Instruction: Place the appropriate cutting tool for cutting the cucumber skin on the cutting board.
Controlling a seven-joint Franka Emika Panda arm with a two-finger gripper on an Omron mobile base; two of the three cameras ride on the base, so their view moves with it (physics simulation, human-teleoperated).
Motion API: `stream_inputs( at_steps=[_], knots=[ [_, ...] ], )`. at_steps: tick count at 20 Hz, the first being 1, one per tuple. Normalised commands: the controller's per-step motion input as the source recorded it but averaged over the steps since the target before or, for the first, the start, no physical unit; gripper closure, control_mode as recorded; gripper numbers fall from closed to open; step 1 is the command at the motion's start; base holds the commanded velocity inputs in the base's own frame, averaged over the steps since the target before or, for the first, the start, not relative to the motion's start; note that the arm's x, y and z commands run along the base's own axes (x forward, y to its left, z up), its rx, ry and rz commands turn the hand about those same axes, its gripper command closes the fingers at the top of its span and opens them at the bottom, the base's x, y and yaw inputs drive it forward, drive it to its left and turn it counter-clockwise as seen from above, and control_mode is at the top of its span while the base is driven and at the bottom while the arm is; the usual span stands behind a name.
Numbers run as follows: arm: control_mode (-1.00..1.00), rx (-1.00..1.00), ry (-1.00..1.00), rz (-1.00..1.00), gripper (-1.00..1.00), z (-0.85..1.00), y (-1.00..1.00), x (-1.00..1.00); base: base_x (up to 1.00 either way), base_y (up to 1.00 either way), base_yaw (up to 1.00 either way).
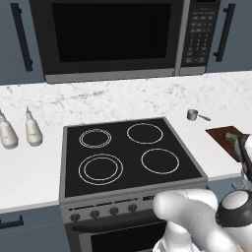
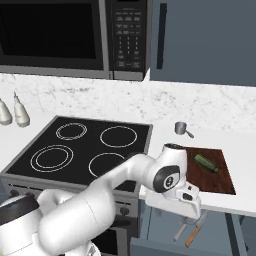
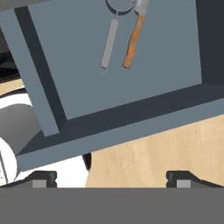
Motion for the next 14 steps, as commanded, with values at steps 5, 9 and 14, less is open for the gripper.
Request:
stream_inputs(
  at_steps=[5, 9, 14],
  knots=[
    [-1.00, 0.03, -0.17, 0.00, -1.00, -0.71, -0.74, 0.00, 0.00, 0.00, 0.00],
    [-1.00, 0.00, -0.05, -0.02, -1.00, -0.18, -0.32, 0.29, 0.00, 0.00, 0.00],
    [-1.00, 0.00, -0.04, 0.00, -1.00, -0.11, -0.15, 0.36, 0.00, 0.00, 0.00]
  ],
)
